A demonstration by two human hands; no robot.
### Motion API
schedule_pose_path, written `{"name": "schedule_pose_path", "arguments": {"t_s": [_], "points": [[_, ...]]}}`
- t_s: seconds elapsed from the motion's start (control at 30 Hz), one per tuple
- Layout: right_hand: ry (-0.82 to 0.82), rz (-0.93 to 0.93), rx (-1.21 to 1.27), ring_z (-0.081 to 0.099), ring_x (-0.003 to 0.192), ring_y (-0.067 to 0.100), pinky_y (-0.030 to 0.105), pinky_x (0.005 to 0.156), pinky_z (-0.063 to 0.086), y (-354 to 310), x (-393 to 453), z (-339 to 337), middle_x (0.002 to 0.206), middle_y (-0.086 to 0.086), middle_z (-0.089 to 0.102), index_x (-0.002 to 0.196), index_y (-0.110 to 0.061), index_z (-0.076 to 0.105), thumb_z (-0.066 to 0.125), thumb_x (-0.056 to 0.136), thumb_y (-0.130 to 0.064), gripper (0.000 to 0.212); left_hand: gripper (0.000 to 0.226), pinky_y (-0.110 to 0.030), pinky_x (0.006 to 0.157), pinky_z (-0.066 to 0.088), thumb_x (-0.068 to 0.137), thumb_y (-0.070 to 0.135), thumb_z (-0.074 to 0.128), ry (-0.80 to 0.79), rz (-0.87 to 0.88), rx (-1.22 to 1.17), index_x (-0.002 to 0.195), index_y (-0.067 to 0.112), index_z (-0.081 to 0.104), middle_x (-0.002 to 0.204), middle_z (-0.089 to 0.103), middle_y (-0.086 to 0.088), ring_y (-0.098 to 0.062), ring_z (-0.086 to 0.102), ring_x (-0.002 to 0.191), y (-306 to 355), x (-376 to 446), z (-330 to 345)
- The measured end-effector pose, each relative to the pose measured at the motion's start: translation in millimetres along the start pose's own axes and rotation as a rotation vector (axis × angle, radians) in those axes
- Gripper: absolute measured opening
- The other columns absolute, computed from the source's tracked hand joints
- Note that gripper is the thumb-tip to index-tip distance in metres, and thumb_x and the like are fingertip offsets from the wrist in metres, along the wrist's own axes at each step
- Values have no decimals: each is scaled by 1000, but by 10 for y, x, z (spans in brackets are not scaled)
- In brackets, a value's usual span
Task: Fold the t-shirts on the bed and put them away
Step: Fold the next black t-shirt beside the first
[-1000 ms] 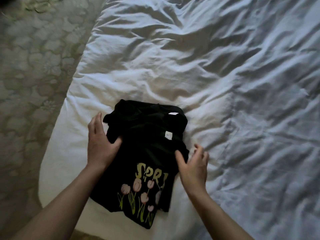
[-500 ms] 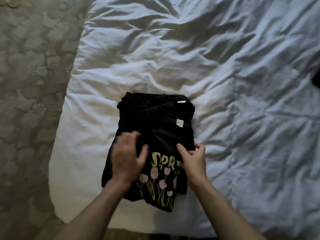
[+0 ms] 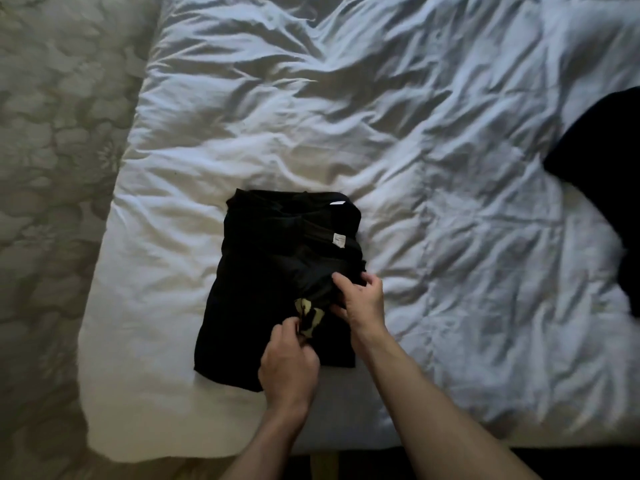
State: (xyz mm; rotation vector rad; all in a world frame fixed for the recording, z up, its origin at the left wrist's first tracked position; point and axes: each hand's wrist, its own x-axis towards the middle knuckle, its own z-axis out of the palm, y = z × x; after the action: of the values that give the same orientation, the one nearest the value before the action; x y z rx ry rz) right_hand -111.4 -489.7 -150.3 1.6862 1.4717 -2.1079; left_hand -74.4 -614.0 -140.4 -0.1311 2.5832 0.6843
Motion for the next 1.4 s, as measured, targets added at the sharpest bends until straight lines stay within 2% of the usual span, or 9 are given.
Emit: {"name": "schedule_pose_path", "arguments": {"t_s": [0.1,0.23,0.43,0.57,0.83,1.0,1.13,1.3,1.4], "points": [[161,62,-205,68,92,33,49,83,57,212,-131,-16,104,17,69,95,-20,50,66,53,-82,76,8,-36,62,35,80,13,52,116,23,-200,86,15,58,78,63,-8,-39,60,78,-88,84,-259],[-364,182,-119,72,91,20,35,74,57,237,-456,70,107,5,74,116,-18,61,69,78,-63,60,5,-41,53,32,69,19,41,108,139,-281,65,17,38,52,44,1,-31,45,55,-126,157,-548],[-348,81,9,72,92,30,45,79,60,-159,-103,321,106,18,70,117,-2,59,87,59,-42,76,11,-33,48,35,73,18,47,100,356,-60,82,24,49,57,45,7,-18,50,54,-32,60,-678],[-351,-7,39,70,83,30,44,79,59,-223,-57,380,92,16,71,111,2,62,83,72,-23,51,23,-34,59,51,79,19,73,112,332,-93,98,23,60,72,61,14,-11,65,72,78,52,-669],[-463,169,296,67,72,27,36,65,57,-326,-206,296,88,18,68,108,3,63,74,82,-11,32,31,-35,53,48,74,10,77,136,422,-46,95,27,60,72,62,10,-16,63,67,117,6,-811],[-449,134,85,63,76,33,42,66,56,-553,-251,561,96,24,61,123,12,52,71,61,-7,68,46,-30,52,51,69,10,82,174,469,-29,110,22,63,84,67,9,-15,69,73,156,-97,-762],[-632,87,-42,60,65,24,32,60,51,-690,-193,561,80,15,59,99,-3,60,55,74,1,26,56,-19,57,43,67,11,85,217,463,-58,116,15,58,84,67,4,-14,63,74,177,-162,-628],[-534,86,-28,61,62,22,31,60,50,-578,122,294,71,10,64,95,-3,63,53,79,4,20,52,-15,69,49,82,60,59,85,429,-119,121,27,59,99,61,16,-4,59,88,251,-129,-454],[-432,153,-56,62,59,23,30,55,51,-487,345,117,68,11,63,102,-1,61,50,83,5,23,44,-24,73,48,84,59,56,208,233,-262,113,27,64,96,59,13,-7,60,89,95,262,-462]]}}
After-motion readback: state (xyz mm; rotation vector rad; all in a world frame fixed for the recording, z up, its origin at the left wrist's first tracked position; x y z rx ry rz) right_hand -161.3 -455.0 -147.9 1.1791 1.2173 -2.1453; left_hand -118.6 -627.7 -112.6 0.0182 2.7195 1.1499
